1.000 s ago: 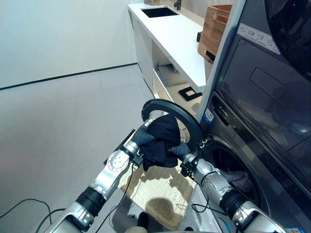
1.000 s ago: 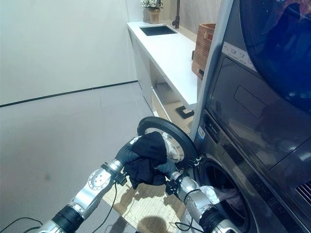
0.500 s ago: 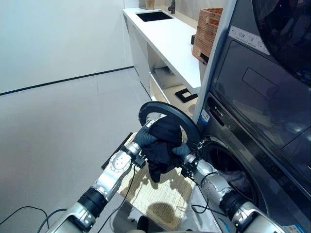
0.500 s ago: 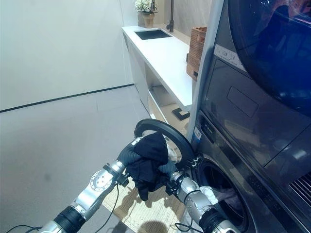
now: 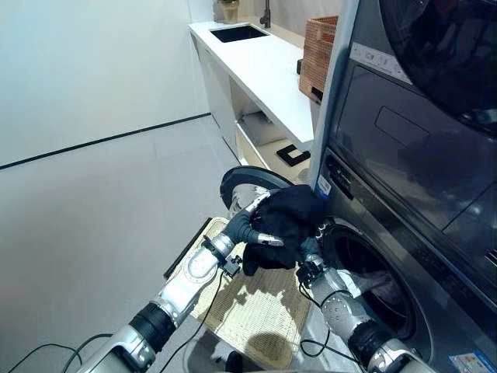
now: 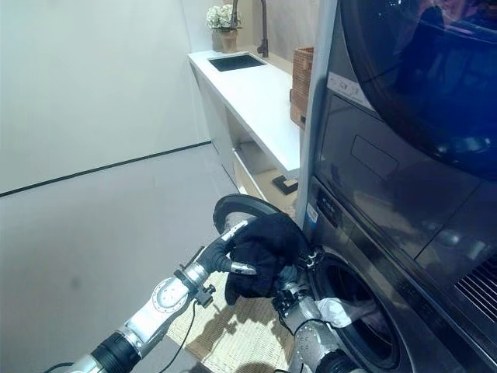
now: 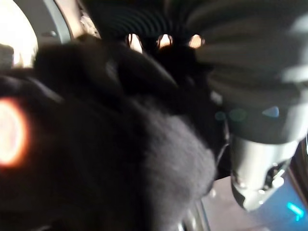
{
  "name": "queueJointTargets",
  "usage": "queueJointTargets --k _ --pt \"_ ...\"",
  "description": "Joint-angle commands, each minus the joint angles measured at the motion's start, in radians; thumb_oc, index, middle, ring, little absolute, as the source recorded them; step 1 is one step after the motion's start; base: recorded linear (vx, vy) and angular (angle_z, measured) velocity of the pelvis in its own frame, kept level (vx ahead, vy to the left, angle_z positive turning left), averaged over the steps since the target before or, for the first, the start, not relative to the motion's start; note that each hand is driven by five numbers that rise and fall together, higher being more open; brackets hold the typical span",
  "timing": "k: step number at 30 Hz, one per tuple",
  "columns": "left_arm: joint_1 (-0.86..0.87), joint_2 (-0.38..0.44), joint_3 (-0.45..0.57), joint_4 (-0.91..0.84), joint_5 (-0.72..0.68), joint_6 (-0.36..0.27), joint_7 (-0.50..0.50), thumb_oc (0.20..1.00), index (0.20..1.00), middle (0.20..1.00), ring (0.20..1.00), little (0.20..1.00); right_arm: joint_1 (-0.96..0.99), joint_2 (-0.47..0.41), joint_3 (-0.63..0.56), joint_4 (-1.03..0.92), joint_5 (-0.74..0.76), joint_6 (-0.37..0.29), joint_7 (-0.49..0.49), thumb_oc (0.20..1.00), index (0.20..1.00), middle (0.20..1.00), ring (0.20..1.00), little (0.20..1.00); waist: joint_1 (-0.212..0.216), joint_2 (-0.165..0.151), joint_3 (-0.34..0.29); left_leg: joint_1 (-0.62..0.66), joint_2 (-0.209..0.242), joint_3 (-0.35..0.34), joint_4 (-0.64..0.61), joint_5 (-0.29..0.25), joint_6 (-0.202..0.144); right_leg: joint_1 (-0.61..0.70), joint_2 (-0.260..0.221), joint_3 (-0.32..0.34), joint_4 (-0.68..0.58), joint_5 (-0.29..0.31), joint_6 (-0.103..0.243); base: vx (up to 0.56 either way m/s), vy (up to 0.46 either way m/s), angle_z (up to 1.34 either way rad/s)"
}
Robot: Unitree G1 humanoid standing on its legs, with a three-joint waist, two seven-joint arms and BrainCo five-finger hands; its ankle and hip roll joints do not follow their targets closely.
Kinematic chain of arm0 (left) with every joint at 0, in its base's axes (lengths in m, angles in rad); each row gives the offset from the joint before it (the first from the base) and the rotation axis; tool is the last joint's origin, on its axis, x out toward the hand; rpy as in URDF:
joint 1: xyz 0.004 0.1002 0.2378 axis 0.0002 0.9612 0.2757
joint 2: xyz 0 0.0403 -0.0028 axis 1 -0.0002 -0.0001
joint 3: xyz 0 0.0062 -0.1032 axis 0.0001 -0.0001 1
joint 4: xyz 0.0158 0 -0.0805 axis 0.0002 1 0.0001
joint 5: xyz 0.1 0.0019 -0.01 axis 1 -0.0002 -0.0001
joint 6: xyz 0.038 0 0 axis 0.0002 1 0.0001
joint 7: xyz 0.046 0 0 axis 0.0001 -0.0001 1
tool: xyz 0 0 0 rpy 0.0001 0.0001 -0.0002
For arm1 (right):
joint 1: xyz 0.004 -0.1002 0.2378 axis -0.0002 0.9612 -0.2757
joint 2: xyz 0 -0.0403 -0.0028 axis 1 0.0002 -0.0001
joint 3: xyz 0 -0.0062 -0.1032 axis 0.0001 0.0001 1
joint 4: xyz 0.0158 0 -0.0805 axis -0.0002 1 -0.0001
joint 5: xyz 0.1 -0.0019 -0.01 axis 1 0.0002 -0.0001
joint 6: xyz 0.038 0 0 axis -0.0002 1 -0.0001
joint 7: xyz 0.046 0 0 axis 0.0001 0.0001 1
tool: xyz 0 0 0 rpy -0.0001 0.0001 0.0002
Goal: Put the clothes into the washing machine.
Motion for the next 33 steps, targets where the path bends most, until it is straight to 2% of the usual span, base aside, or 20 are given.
queueJointTargets --k 1,10,15,21,23,25,28,29,32,33 --pt "-0.041 0.006 0.003 -0.026 0.034 -0.091 0.049 1.000 1.000 1.000 1.000 1.000 -0.077 0.032 -0.069 -0.071 0.007 -0.133 0.029 0.200 0.200 0.200 0.200 0.200 -0.004 -0.030 0.014 0.040 -0.067 -0.041 0.001 -0.102 0.022 0.012 -0.044 0.060 0.060 -0.043 0.055 -0.01 -0.010 -0.09" --pt "-0.006 0.022 0.022 0.013 0.091 -0.129 0.095 1.000 1.000 1.000 1.000 1.000 -0.069 -0.002 -0.115 -0.108 0.005 -0.164 0.029 0.200 0.200 0.200 0.200 0.200 -0.010 -0.035 0.021 0.043 -0.062 -0.028 0.001 -0.107 0.021 0.009 -0.043 0.067 0.062 -0.044 0.058 -0.01 -0.012 -0.06" --pt "0.006 0.020 0.042 0.059 0.137 -0.142 0.180 1.000 1.000 1.000 1.000 1.000 -0.042 0.004 -0.123 -0.084 0.045 -0.192 0.035 0.200 0.200 0.200 0.200 0.200 -0.016 -0.034 0.028 0.038 -0.058 -0.022 0.001 -0.107 0.019 0.002 -0.045 0.072 0.059 -0.042 0.060 -0.02 -0.003 -0.03" --pt "0.014 0.002 0.107 0.121 0.148 -0.177 0.376 1.000 1.000 1.000 1.000 1.000 -0.042 0.004 -0.144 -0.037 0.067 -0.237 0.054 0.200 0.200 0.200 0.200 0.200 -0.018 -0.026 0.053 0.018 -0.057 -0.022 0.001 -0.103 0.015 -0.015 -0.048 0.076 0.056 -0.035 0.059 -0.05 -0.002 -0.04" --pt "0.011 -0.021 0.167 0.169 0.121 -0.206 0.483 1.000 1.000 1.000 1.000 1.000 -0.054 -0.006 -0.161 -0.018 0.068 -0.249 0.065 0.200 0.200 0.200 0.200 0.200 -0.017 -0.021 0.073 0.003 -0.059 -0.023 0.001 -0.100 0.013 -0.033 -0.051 0.077 0.059 -0.034 0.056 -0.13 0.004 -0.02" --pt "0.004 -0.038 0.209 0.195 0.104 -0.211 0.531 1.000 1.000 1.000 1.000 1.000 -0.075 -0.014 -0.171 -0.002 0.076 -0.254 0.074 0.200 0.200 0.200 0.200 0.200 -0.015 -0.016 0.090 -0.005 -0.063 -0.023 0.001 -0.099 0.013 -0.051 -0.051 0.081 0.067 -0.036 0.053 -0.14 0.018 -0.05" --pt "-0.015 -0.077 0.293 0.251 0.087 -0.245 0.659 1.000 1.000 1.000 1.000 1.000 -0.138 -0.022 -0.185 0.031 0.073 -0.267 0.082 0.200 0.200 0.200 0.200 0.200 -0.016 -0.008 0.141 -0.060 -0.076 -0.010 0.066 -0.111 0.011 -0.110 -0.054 0.090 0.112 -0.046 0.040 -0.23 0.043 -0.10" --pt "-0.027 -0.098 0.338 0.278 0.081 -0.275 0.720 1.000 1.000 1.000 1.000 1.000 -0.187 -0.037 -0.193 0.041 0.055 -0.278 0.075 0.200 0.200 0.200 0.200 0.200 -0.017 0.002 0.190 -0.120 -0.085 -0.002 0.125 -0.115 0.005 -0.158 -0.054 0.088 0.156 -0.056 0.030 -0.27 0.040 -0.10" --pt "-0.029 -0.098 0.339 0.279 0.081 -0.276 0.723 1.000 1.000 1.000 1.000 1.000 -0.190 -0.038 -0.194 0.040 0.053 -0.278 0.072 0.200 0.200 0.200 0.200 0.200 -0.018 0.003 0.191 -0.125 -0.085 -0.001 0.130 -0.116 0.005 -0.162 -0.054 0.088 0.160 -0.057 0.030 -0.11 0.009 -0.13" --pt "-0.045 -0.103 0.347 0.282 0.083 -0.273 0.736 1.000 1.000 1.000 1.000 1.000 -0.219 -0.046 -0.192 0.038 0.031 -0.288 0.055 0.200 0.200 0.200 0.200 0.200 -0.020 0.008 0.222 -0.162 -0.087 0.004 0.161 -0.114 0.001 -0.193 -0.055 0.083 0.187 -0.062 0.027 -0.11 -0.003 -0.02"
